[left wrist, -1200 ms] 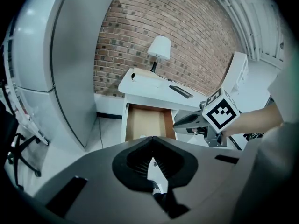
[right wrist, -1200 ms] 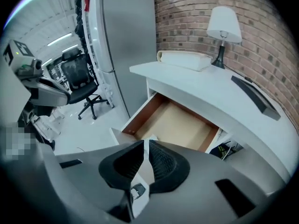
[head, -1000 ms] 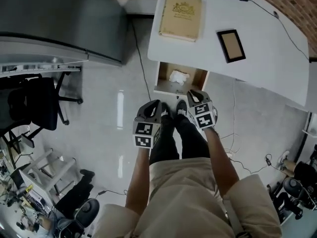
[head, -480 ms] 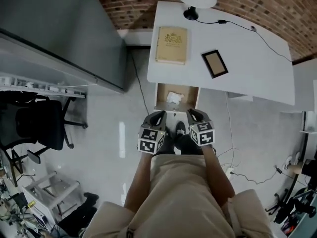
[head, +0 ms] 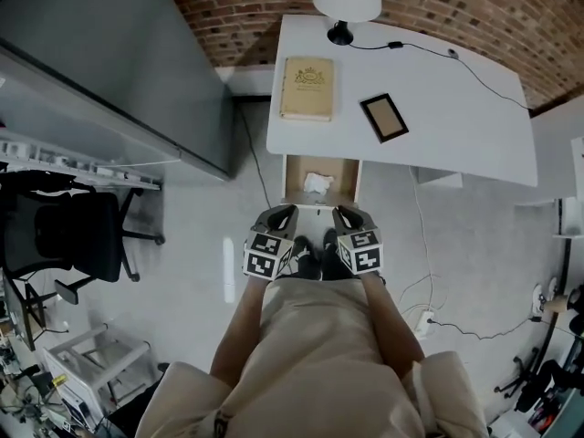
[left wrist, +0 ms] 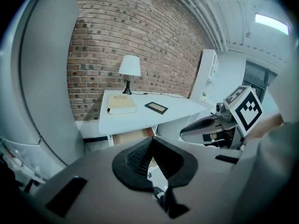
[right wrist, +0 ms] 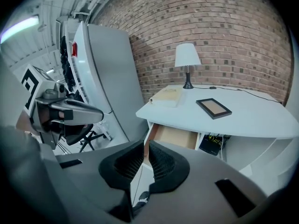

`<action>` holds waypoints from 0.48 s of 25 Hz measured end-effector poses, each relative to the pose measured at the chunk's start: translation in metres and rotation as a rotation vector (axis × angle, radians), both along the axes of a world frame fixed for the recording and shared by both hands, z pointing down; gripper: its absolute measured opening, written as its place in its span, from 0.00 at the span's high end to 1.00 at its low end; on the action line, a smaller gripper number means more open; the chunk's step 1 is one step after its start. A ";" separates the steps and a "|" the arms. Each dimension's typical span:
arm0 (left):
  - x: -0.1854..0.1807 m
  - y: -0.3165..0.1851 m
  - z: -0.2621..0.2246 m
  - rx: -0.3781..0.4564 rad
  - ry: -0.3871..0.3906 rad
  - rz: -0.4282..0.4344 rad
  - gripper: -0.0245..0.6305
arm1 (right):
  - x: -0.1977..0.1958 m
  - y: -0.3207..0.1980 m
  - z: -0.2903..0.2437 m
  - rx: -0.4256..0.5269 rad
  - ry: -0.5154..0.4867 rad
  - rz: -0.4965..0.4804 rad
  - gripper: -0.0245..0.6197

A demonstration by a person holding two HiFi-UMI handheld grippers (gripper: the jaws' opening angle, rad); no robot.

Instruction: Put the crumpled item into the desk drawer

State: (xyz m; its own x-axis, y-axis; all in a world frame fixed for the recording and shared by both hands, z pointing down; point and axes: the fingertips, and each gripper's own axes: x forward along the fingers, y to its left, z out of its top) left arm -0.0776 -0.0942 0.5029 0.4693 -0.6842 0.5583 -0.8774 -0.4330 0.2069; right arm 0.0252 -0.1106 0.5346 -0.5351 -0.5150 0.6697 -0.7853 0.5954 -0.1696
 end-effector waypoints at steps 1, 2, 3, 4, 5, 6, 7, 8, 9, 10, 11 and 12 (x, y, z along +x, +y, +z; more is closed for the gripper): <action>0.001 0.003 0.000 0.000 -0.002 0.005 0.94 | 0.001 0.001 0.000 0.000 0.000 0.001 0.88; 0.002 0.005 0.001 -0.001 -0.004 0.012 0.94 | 0.002 0.001 -0.001 0.001 -0.001 0.005 0.88; 0.003 0.006 0.001 -0.001 -0.005 0.019 0.94 | 0.003 0.001 -0.002 0.002 -0.004 0.010 0.88; 0.003 0.006 0.002 0.000 -0.006 0.024 0.94 | 0.004 0.001 -0.003 0.002 -0.007 0.016 0.88; 0.003 0.007 0.002 0.001 -0.008 0.025 0.94 | 0.006 0.001 -0.004 0.002 -0.010 0.022 0.88; 0.003 0.007 0.001 0.003 -0.009 0.022 0.94 | 0.007 0.002 -0.004 -0.001 -0.010 0.027 0.88; 0.002 0.007 0.001 0.005 -0.011 0.018 0.94 | 0.009 0.002 -0.003 -0.006 -0.010 0.030 0.88; 0.001 0.007 0.000 0.006 -0.012 0.014 0.94 | 0.011 0.003 -0.002 -0.011 -0.011 0.036 0.88; 0.001 0.007 0.000 0.007 -0.013 0.011 0.94 | 0.012 0.003 -0.001 -0.014 -0.014 0.045 0.88; 0.000 0.008 0.000 0.008 -0.015 0.009 0.94 | 0.013 0.002 -0.002 -0.014 -0.022 0.057 0.88; 0.000 0.008 -0.001 0.010 -0.015 0.008 0.94 | 0.014 0.001 -0.003 -0.009 -0.032 0.070 0.89; -0.001 0.009 -0.001 0.011 -0.014 0.006 0.94 | 0.014 0.000 -0.004 -0.003 -0.041 0.081 0.92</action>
State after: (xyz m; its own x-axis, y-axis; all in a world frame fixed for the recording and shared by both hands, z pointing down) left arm -0.0783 -0.0853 0.5018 0.4657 -0.6874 0.5573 -0.8775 -0.4402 0.1903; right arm 0.0396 -0.1104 0.5305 -0.5191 -0.5556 0.6495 -0.8230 0.5300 -0.2043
